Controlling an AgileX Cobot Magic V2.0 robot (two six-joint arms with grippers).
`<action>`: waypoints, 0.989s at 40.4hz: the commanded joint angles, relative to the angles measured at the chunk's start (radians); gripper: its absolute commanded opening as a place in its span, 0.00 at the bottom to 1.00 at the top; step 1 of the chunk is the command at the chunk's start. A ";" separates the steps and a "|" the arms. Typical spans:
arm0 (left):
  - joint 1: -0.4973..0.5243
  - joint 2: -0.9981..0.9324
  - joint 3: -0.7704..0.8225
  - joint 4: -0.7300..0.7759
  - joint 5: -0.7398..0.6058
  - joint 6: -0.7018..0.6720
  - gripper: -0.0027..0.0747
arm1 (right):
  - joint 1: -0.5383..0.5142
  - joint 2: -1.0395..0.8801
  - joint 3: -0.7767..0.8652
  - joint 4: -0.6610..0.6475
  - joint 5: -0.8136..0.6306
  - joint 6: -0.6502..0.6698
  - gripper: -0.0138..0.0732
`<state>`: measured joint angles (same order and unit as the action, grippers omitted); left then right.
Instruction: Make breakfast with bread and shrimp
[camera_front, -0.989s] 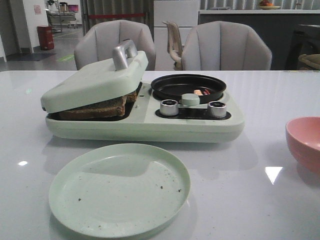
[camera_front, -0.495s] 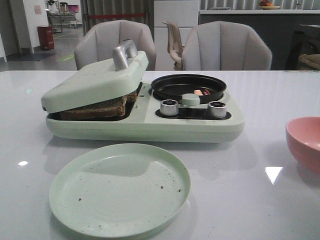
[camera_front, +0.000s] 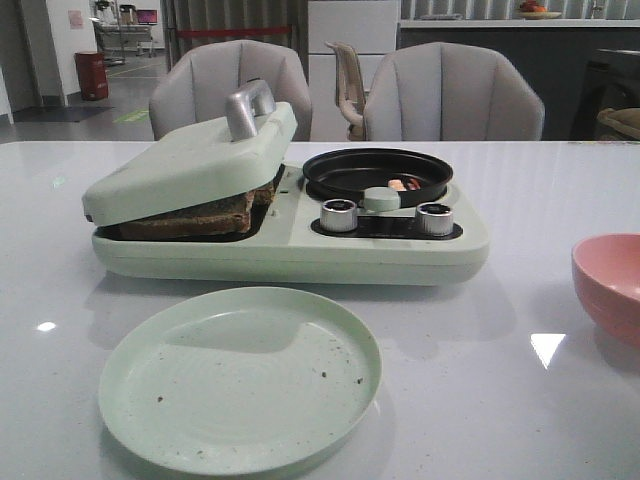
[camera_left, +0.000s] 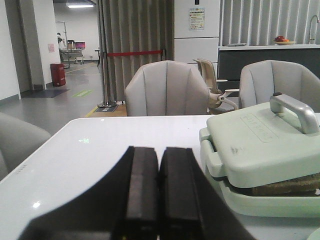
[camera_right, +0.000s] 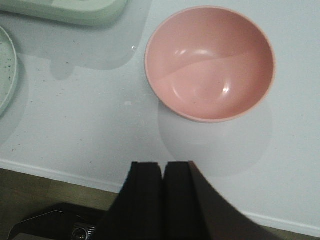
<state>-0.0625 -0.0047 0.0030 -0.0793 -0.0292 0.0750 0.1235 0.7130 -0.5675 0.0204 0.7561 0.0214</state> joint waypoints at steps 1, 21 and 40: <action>0.004 -0.021 0.005 0.002 -0.089 0.000 0.16 | 0.002 -0.004 -0.028 0.005 -0.058 -0.003 0.20; 0.004 -0.021 0.005 0.002 -0.089 0.000 0.16 | -0.025 -0.241 0.085 -0.003 -0.247 -0.004 0.20; 0.004 -0.021 0.005 0.002 -0.089 0.000 0.16 | -0.135 -0.731 0.566 0.024 -0.845 -0.003 0.20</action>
<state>-0.0625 -0.0047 0.0030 -0.0777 -0.0292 0.0750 0.0031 0.0099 -0.0131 0.0252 0.0749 0.0214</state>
